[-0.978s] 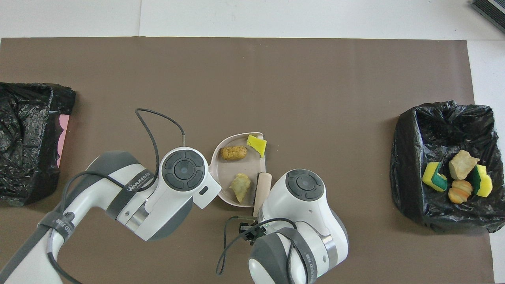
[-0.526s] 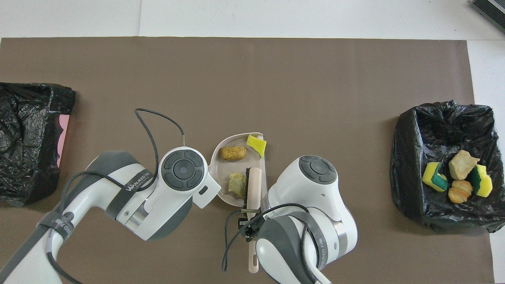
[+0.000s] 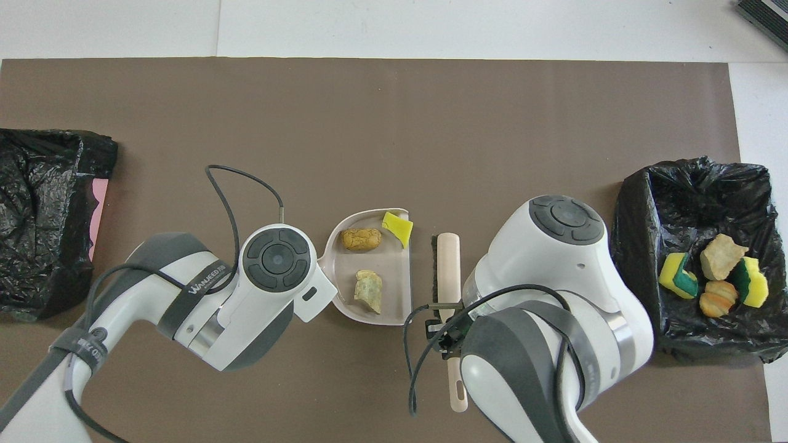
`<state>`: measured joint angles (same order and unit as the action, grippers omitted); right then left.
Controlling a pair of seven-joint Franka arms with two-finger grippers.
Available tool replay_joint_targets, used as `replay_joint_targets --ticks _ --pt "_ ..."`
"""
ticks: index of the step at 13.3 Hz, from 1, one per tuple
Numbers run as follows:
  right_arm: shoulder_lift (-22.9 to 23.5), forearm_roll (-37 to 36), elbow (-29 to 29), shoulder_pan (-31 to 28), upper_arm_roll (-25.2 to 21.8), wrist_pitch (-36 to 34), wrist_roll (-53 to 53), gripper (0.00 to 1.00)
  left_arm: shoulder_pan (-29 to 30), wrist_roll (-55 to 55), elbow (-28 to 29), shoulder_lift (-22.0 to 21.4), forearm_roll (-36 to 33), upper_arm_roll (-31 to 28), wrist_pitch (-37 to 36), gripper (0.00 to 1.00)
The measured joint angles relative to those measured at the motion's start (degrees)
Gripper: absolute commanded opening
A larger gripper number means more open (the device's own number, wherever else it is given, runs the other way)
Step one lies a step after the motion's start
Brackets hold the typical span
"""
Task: Sweep and dump trash in bin
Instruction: 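Carry the loaded dustpan with the left gripper to the trash bag beside it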
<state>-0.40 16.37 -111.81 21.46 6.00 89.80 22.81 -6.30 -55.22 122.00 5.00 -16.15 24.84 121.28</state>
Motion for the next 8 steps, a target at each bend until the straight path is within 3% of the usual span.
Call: replay_joint_targets --ticks 3,8 --pt "0.0 -7.2 1.4 2.1 0.3 -1.5 0.2 0.00 0.4 -7.6 -0.1 -2.1 2.5 -4.5 -0.6 0.00" --pt "0.2 -8.1 1.4 3.6 0.5 -1.3 1.7 0.00 0.7 -19.9 -0.2 -9.5 6.2 -15.1 -3.2 0.00"
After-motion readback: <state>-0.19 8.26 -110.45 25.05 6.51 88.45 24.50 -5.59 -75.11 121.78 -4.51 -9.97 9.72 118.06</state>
